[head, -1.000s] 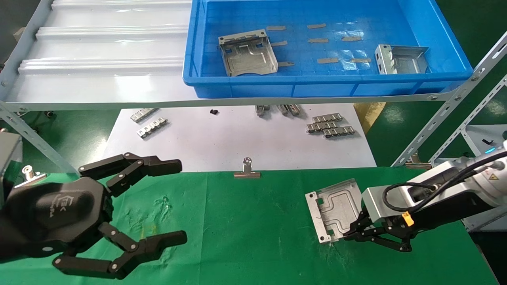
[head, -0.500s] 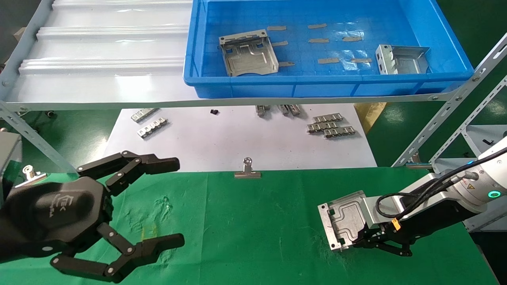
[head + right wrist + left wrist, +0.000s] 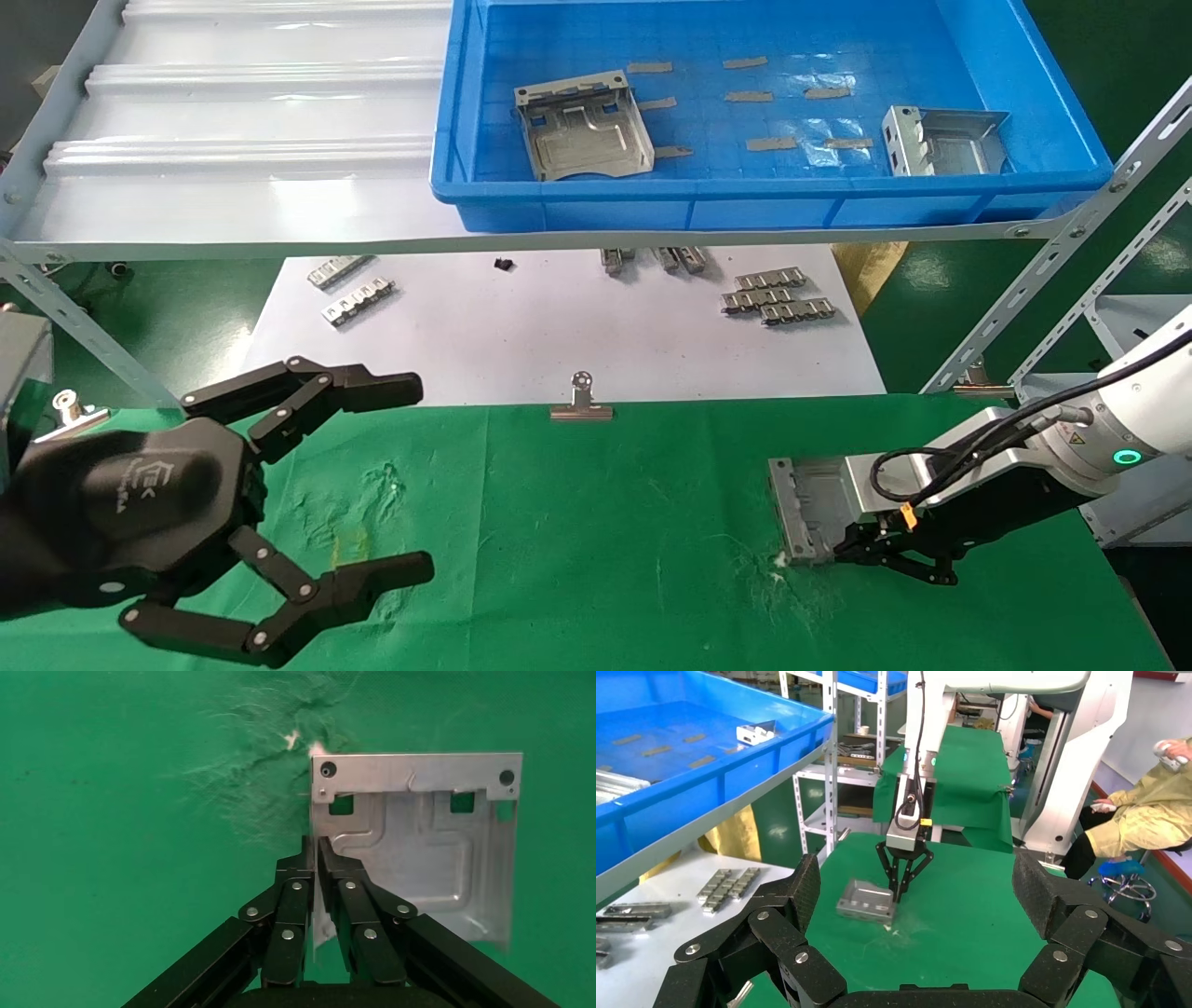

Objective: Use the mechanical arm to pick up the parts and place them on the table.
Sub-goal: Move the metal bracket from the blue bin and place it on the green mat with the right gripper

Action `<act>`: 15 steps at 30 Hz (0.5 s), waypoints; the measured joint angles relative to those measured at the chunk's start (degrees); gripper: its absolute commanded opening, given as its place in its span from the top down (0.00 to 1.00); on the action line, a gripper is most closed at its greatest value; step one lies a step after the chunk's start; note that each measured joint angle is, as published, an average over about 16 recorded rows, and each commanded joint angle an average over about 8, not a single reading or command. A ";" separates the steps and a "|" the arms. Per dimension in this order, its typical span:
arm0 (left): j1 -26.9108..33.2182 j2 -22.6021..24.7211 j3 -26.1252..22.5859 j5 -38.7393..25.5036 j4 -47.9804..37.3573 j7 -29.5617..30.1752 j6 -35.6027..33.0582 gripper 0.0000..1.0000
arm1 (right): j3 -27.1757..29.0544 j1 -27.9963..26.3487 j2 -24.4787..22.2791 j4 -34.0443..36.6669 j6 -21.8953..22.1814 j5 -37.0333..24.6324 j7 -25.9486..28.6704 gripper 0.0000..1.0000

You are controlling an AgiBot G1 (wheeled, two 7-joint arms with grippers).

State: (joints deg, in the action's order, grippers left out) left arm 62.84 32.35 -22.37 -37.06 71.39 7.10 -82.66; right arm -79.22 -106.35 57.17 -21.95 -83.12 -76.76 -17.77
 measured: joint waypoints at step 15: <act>0.00 0.00 0.00 0.00 0.00 0.00 0.00 0.00 | 3.72 -2.68 -5.83 -8.00 -3.76 7.04 4.83 0.00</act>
State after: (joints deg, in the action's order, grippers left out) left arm 62.84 32.35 -22.37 -37.06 71.39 7.10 -82.66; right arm -75.51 -109.04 51.34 -29.96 -86.87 -69.71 -12.94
